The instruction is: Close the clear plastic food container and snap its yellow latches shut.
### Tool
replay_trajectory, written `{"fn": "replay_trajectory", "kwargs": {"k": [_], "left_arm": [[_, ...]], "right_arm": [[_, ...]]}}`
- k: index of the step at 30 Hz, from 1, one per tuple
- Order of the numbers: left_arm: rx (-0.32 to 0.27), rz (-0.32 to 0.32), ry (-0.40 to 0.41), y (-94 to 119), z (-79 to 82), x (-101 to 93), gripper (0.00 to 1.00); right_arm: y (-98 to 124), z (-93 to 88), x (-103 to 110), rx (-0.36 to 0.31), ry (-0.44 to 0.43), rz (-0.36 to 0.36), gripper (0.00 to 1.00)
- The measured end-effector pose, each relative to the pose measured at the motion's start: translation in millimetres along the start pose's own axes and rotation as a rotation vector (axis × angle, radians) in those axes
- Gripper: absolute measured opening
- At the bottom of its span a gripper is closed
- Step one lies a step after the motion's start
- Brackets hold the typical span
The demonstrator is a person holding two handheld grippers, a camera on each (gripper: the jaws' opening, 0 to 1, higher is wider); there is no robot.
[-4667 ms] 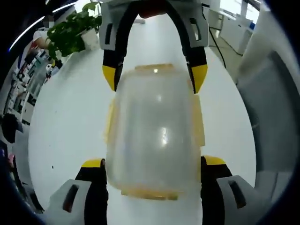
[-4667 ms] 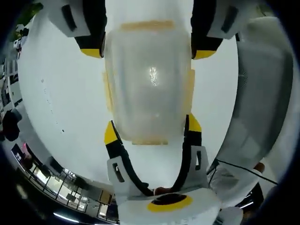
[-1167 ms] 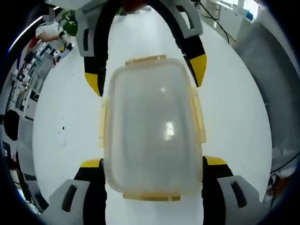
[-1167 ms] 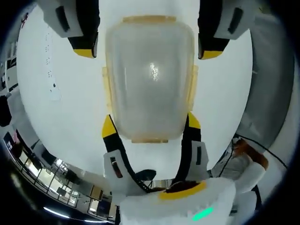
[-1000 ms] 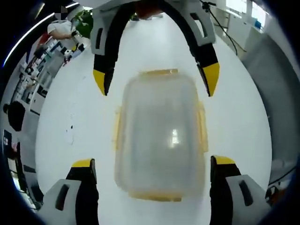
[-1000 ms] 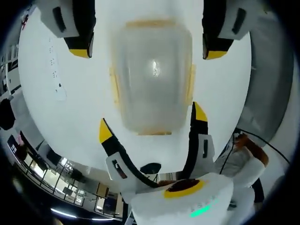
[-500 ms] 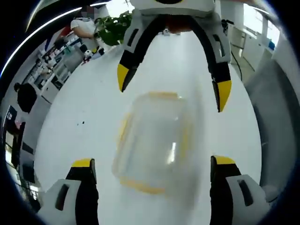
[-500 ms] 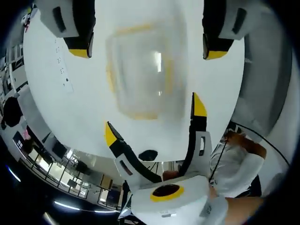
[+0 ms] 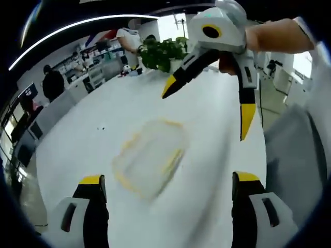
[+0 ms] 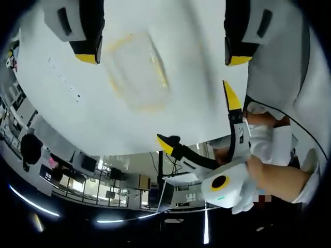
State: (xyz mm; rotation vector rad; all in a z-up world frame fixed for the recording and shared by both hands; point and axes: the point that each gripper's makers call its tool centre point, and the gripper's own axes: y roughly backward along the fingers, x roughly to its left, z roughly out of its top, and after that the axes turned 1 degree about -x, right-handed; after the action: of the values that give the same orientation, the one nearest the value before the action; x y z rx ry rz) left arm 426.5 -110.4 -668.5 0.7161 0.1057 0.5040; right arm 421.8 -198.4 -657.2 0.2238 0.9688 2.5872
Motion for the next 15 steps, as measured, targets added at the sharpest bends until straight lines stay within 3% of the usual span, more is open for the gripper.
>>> {"fn": "replay_trajectory", "kwargs": {"k": [2, 8, 12, 15], "left_arm": [[-0.018, 0.005, 0.010, 7.2, -3.1, -5.3, 0.99], [-0.072, 0.041, 0.046, 36.7, -8.1, -21.2, 0.97], [-0.142, 0.062, 0.087, 59.6, -5.7, -32.6, 0.98], [-0.164, 0.070, 0.118, 74.9, -13.0, -43.9, 0.97]], "right_arm": [[7.6, 1.4, 8.4, -0.037, -0.021, -0.007, 0.99], [26.6, -11.7, 29.7, -0.056, -0.020, -0.028, 0.99], [40.6, -11.5, 42.1, -0.103, -0.041, -0.060, 0.99], [50.9, -9.3, 57.8, -0.144, -0.055, -0.061, 0.99]]}}
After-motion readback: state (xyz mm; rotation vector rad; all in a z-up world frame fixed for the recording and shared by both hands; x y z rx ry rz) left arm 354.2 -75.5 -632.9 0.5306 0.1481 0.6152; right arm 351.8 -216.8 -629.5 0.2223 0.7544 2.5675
